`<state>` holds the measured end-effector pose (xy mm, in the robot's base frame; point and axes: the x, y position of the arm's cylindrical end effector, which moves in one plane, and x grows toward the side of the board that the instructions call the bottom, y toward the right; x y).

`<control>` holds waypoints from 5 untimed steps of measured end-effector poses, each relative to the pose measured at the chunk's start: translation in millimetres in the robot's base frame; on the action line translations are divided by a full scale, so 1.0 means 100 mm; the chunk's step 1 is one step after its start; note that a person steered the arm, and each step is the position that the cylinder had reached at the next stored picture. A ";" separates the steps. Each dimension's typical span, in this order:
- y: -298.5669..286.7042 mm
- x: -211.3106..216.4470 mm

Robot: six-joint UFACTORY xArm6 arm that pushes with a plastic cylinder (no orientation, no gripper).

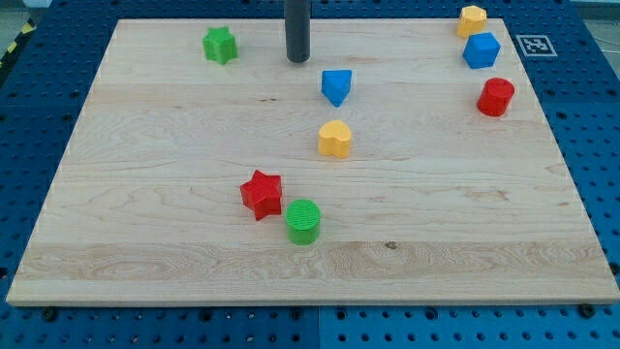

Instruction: Slide the blue triangle towards the center right

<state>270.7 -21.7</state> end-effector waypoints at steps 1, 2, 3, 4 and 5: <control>0.08 0.00; 0.24 0.07; 0.29 0.35; 0.29 0.68; 0.29 0.97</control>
<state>367.3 7.2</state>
